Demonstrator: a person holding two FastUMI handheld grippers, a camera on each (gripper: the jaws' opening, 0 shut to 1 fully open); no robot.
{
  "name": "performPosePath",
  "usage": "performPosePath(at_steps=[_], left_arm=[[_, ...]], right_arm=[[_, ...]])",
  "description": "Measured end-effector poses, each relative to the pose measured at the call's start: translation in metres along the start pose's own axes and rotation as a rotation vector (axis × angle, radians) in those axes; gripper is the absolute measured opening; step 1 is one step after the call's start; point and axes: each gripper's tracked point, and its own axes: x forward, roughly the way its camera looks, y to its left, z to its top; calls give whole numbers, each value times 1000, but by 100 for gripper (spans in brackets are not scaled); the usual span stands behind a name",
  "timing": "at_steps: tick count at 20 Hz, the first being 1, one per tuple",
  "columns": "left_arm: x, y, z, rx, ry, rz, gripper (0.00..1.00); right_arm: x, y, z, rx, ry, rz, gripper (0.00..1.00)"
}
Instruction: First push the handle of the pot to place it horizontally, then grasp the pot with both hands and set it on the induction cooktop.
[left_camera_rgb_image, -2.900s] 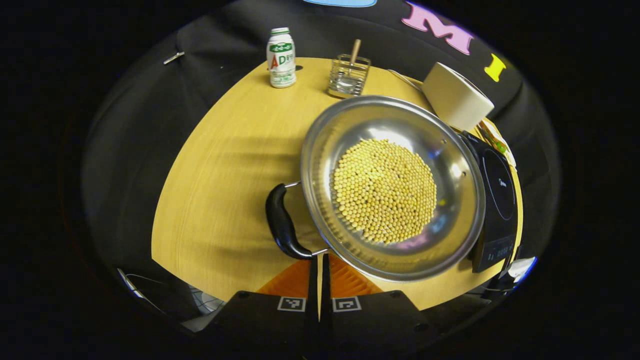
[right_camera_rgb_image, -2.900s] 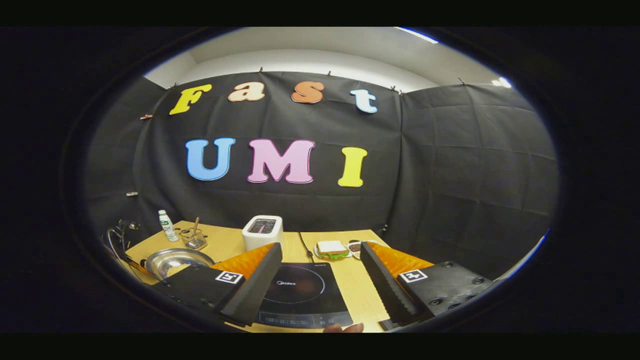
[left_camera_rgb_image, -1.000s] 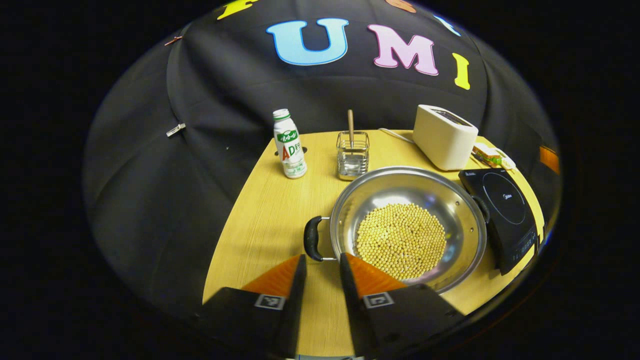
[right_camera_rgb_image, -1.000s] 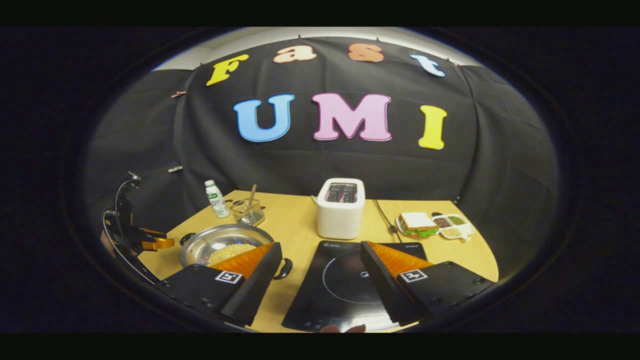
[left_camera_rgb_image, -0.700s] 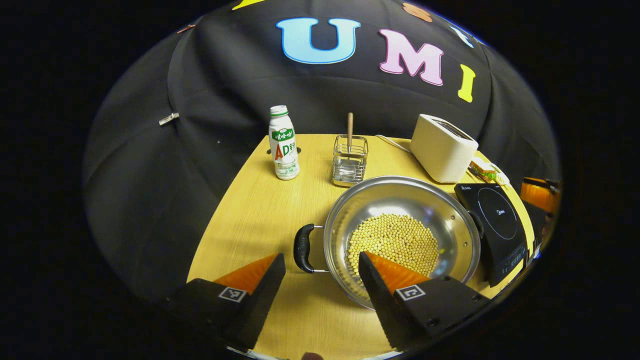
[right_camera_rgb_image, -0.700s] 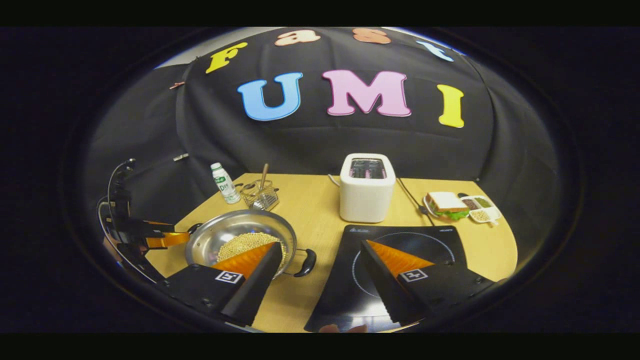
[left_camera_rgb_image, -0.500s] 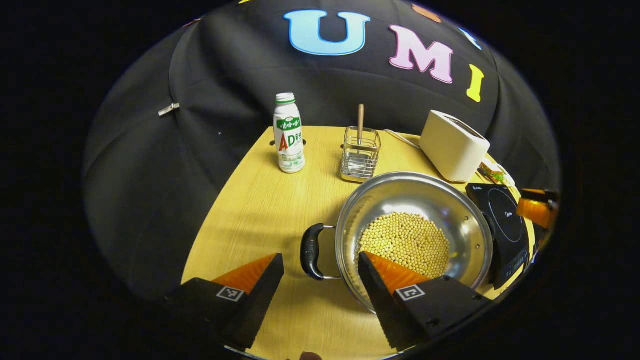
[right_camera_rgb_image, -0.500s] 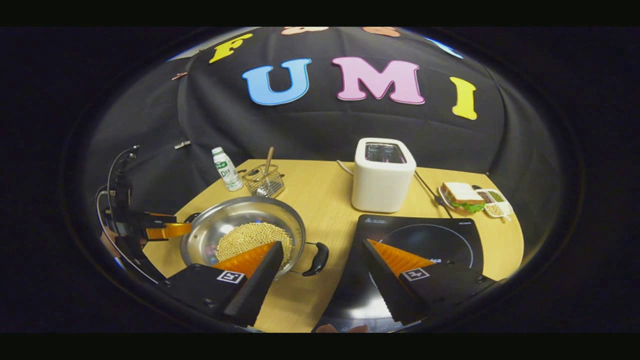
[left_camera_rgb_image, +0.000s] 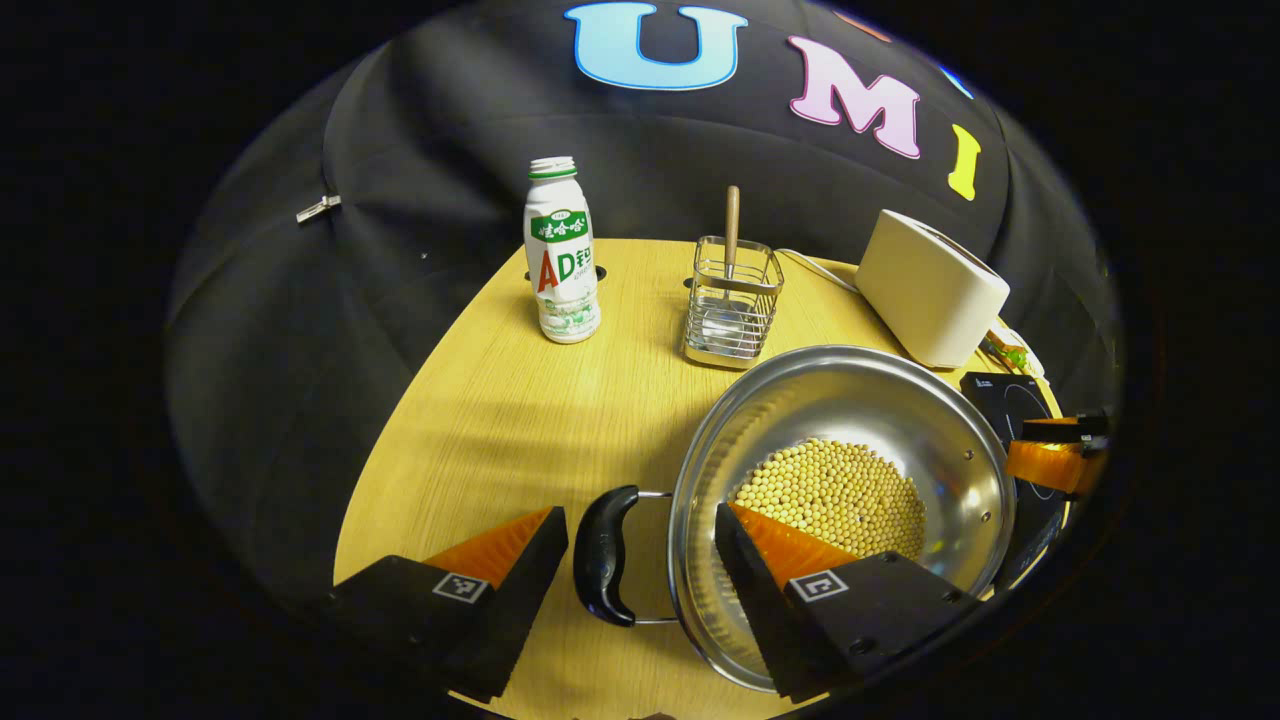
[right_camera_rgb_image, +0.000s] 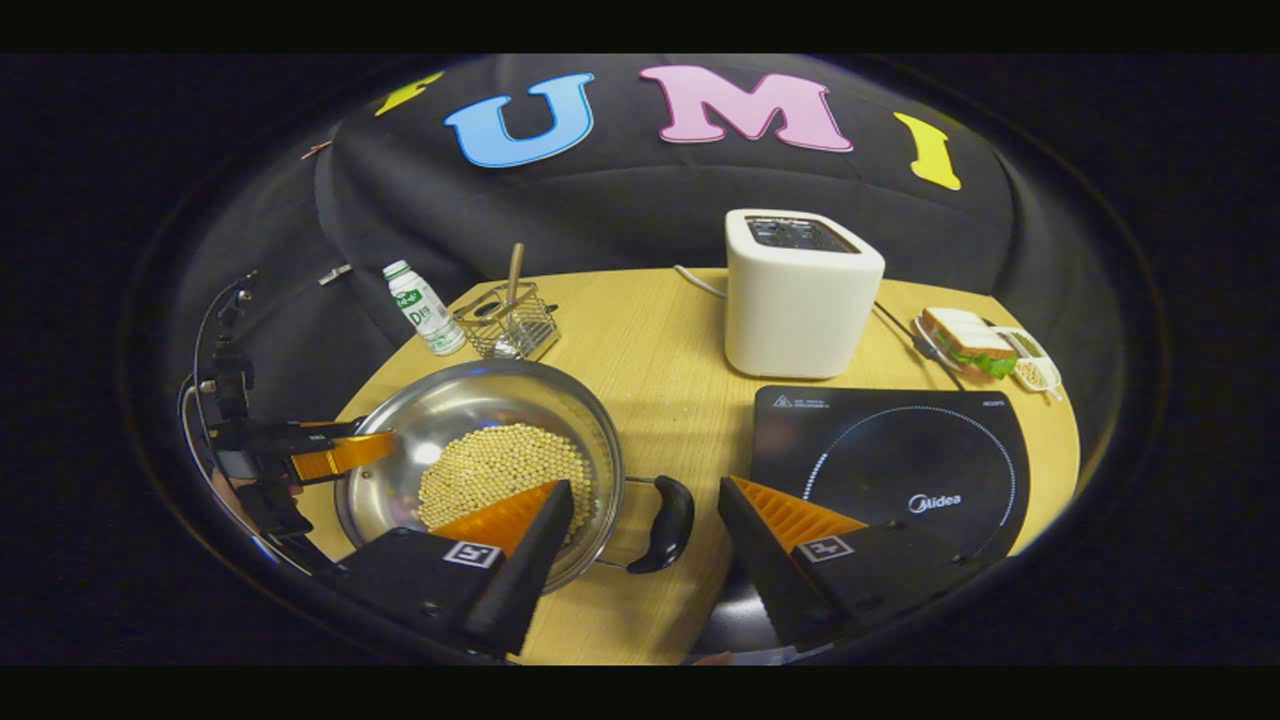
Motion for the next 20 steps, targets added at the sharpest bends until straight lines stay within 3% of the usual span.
performPosePath(at_steps=[1,5,7,9,11,12,16,20], left_arm=[[2,-1,-1,-4,3,-7,93],[8,0,-2,-8,6,-21,92],[10,-2,-5,-11,13,-37,86],[11,3,-5,-16,12,-22,79],[12,4,-6,-21,6,-18,72],[11,4,-5,-15,5,-24,72],[7,2,-9,-22,13,-46,63],[-10,-4,-4,-10,7,-29,59]], right_arm=[[3,0,-5,7,14,-7,85],[18,6,-20,21,67,-13,85],[27,4,-23,21,80,-25,85],[33,3,-22,37,90,-33,69],[37,1,-21,58,93,-40,62],[36,0,-20,63,89,-47,64],[29,-2,-20,34,80,-57,54],[13,-4,-15,38,89,-35,54]])
